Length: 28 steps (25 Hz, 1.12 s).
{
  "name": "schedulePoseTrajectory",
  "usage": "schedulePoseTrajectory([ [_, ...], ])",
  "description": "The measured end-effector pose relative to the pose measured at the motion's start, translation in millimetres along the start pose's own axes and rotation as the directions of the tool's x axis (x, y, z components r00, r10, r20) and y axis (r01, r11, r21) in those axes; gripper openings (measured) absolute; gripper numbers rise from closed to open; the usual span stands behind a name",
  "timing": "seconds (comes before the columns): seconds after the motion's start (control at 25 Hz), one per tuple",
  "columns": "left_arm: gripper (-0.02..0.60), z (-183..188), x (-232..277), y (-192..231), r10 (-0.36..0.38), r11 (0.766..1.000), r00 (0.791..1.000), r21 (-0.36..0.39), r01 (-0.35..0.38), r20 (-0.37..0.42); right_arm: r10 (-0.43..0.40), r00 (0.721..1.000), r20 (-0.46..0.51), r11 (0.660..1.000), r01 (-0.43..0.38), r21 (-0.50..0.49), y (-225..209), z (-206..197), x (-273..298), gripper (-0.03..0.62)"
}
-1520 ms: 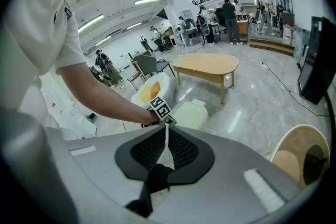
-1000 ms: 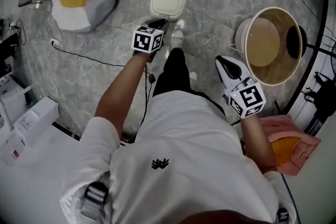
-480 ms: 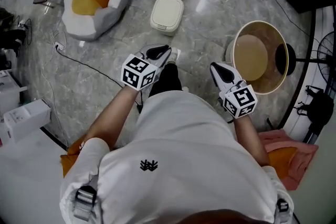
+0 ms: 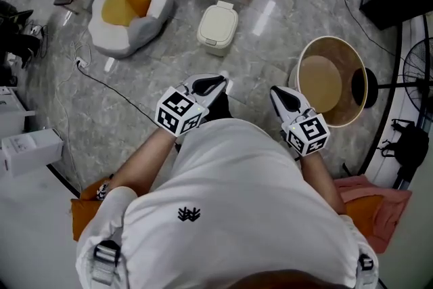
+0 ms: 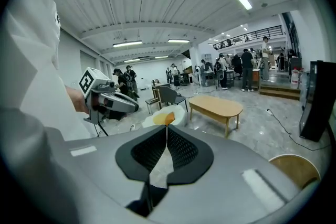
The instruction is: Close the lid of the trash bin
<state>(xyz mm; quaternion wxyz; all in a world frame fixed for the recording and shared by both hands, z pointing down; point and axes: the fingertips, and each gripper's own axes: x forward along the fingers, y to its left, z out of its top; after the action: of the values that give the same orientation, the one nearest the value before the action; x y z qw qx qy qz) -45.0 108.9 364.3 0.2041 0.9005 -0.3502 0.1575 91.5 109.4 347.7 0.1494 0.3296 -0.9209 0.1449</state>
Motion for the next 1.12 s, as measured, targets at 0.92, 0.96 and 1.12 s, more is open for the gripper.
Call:
schedulePoseTrajectory([
  [0.92, 0.086, 7, 4, -65, -0.063, 0.997, 0.998, 0.053, 0.063, 0.008, -0.057, 0.997, 0.061, 0.998, 0.057, 0.002, 3, -8, -54, 0.003],
  [0.96, 0.086, 8, 0, -67, -0.057, 0.997, 0.998, 0.052, 0.057, 0.003, -0.054, 0.996, 0.064, 0.998, 0.054, 0.011, 5, -9, -56, 0.003],
  [1.12, 0.086, 6, -9, -76, -0.061, 0.997, 0.998, 0.054, 0.063, -0.025, -0.044, 0.997, 0.07, 0.999, 0.042, 0.027, 10, -10, -60, 0.003],
])
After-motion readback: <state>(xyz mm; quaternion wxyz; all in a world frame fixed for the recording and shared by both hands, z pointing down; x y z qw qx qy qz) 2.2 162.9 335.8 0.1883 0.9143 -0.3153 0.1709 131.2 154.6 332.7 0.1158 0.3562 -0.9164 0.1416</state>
